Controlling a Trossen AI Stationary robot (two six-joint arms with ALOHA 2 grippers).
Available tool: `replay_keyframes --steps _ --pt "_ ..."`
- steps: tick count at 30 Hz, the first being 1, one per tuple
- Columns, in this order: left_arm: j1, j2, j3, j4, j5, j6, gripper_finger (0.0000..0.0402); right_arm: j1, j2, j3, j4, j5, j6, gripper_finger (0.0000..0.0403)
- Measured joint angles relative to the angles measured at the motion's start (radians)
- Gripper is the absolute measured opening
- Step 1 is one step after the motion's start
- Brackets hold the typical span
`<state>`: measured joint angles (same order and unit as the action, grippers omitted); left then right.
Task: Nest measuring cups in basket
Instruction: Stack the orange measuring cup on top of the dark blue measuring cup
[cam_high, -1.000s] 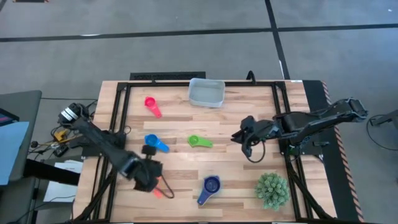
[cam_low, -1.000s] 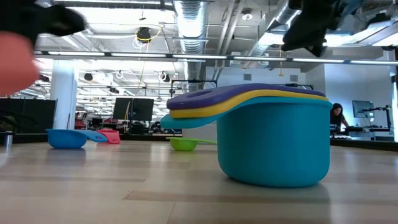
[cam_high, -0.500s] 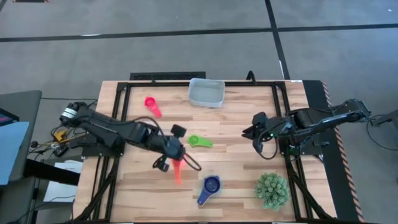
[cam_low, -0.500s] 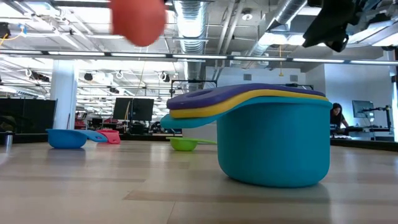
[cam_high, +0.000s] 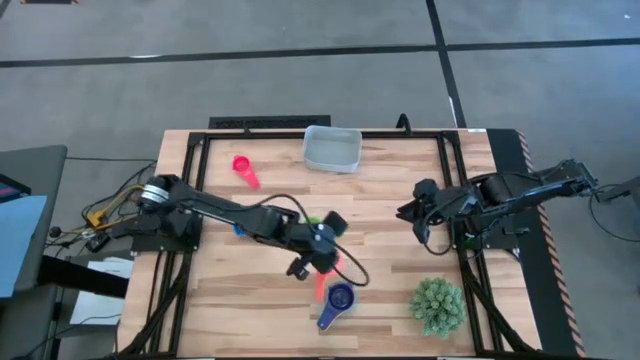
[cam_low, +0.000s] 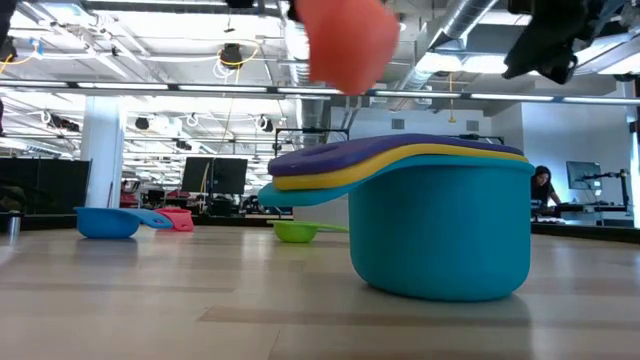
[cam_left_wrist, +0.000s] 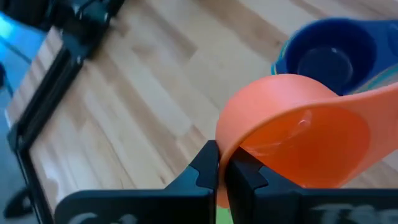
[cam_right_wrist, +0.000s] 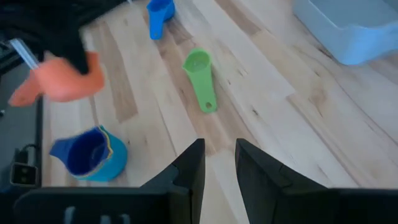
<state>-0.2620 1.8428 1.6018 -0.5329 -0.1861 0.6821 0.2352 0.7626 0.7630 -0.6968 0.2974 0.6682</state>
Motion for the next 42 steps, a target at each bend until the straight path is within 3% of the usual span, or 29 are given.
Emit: replay_keyframes --steps 12,31,42 --pt "-0.040 0.232 0.243 -0.054 0.051 0.083 0.0000 -0.007 -0.006 0.000 -0.043 0.019 0.038 0.0113" --pt "-0.080 0.305 0.254 -0.069 0.111 0.089 0.0007 -0.006 -0.006 0.000 -0.058 0.019 0.095 0.0113" --pt "-0.099 0.333 0.252 -0.087 0.065 0.103 0.0025 -0.006 -0.005 0.000 -0.059 0.018 0.126 0.0124"
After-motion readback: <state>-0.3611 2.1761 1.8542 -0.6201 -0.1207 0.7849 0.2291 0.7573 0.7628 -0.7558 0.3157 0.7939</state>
